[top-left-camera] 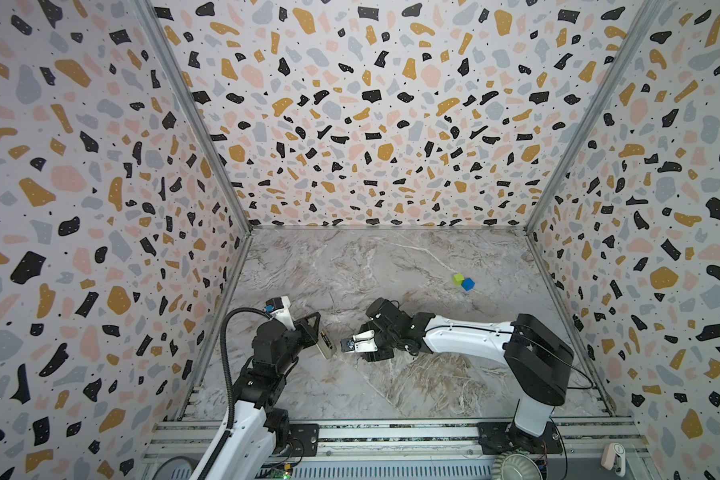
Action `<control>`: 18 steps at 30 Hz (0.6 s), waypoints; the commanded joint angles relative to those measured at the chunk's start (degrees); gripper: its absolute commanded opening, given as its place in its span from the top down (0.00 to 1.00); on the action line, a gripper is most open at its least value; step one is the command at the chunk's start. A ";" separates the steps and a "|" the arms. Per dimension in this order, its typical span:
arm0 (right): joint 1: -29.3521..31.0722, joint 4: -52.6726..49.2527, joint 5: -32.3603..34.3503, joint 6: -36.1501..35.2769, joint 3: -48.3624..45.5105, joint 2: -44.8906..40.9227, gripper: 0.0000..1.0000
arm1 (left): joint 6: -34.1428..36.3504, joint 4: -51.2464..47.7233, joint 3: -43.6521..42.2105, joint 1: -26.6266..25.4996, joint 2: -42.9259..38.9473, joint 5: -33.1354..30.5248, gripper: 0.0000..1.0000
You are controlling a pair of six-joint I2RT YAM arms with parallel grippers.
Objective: Load the batteries into the remote control
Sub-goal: 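Open the right gripper and move it over the second AA battery, then lower the right gripper and close it on the second AA battery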
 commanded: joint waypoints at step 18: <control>-1.72 -8.15 -3.52 -6.36 6.38 7.48 0.46 | 0.78 4.18 -2.42 4.73 1.53 2.42 1.00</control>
